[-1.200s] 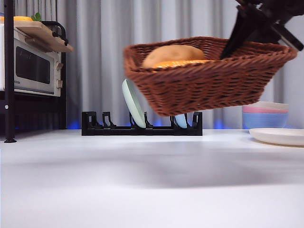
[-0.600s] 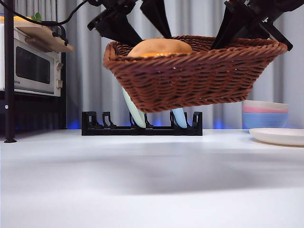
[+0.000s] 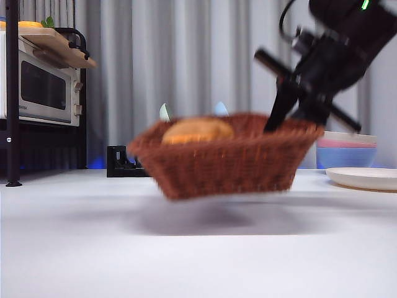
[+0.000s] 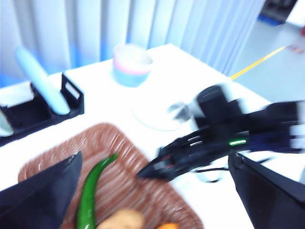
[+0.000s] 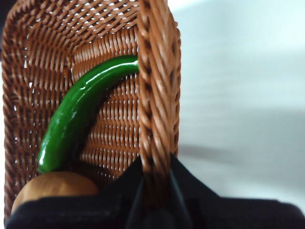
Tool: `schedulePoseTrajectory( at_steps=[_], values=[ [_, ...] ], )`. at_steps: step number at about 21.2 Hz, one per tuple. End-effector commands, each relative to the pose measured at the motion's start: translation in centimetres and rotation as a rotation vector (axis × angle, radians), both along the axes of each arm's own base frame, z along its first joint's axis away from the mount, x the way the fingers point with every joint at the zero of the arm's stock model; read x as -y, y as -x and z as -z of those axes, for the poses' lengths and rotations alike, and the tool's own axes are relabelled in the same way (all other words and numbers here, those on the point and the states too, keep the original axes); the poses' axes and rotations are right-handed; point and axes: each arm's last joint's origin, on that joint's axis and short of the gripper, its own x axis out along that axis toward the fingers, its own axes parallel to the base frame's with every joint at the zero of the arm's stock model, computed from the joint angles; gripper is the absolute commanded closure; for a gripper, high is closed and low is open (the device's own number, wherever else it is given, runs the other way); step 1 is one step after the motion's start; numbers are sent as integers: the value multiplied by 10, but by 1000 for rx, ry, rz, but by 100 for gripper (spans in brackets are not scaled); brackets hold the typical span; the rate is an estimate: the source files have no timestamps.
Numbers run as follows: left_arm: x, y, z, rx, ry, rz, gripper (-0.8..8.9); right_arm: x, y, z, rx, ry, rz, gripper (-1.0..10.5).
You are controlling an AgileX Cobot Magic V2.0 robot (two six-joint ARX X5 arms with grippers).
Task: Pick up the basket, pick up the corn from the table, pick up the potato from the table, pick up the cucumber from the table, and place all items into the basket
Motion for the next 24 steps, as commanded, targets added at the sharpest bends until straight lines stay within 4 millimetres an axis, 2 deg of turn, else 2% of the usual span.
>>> schedulePoseTrajectory(
  at_steps=[1, 3, 4, 6, 7, 8, 9, 11, 12, 13, 14, 15, 17, 18, 21, 24],
  values=[
    [-10, 15, -6, 17, 17, 8, 283, -4, -9, 22, -76, -7, 14, 962],
    [-19, 26, -11, 26, 24, 13, 283, -5, -12, 38, -125, 13, 13, 960],
    [-22, 30, -12, 27, 23, 11, 283, -6, -13, 42, -130, 24, 4, 914],
    [-28, 35, -12, 35, -2, -8, 283, -6, -14, 41, -104, 40, -22, 674],
    [-30, 36, -11, 34, -20, -23, 283, -5, -13, 38, -84, 48, -24, 507],
    [-31, 37, -10, 30, -35, -30, 283, -4, -13, 35, -60, 72, -9, 402],
    [-31, 37, -8, 31, -60, -31, 284, -1, -11, 27, -21, 108, 8, 372],
    [-33, 37, -6, 35, -114, -68, 306, 5, -3, 4, 68, 155, 15, 378],
    [-34, 37, -4, 45, -153, -84, 415, 9, 3, -11, 118, 159, 9, 381],
    [-35, 37, -2, 56, -199, -103, 568, 12, 11, -25, 166, 165, 7, 388],
    [-37, 37, 0, 65, -258, -130, 772, 16, 21, -43, 223, 167, -1, 426],
    [-39, 37, 3, 68, -312, -173, 813, 20, 33, -60, 287, 176, -22, 532],
    [-44, 37, 6, 80, -413, -259, 822, 28, 60, -90, 411, 206, -68, 865],
    [-45, 38, 8, 84, -444, -280, 822, 33, 75, -103, 471, 226, -91, 966],
    [-48, 41, 12, 92, -467, -266, 822, 42, 100, -121, 556, 249, -113, 956],
    [-53, 46, 24, 95, -470, -264, 822, 50, 122, -132, 627, 279, -133, 957]
  ],
)
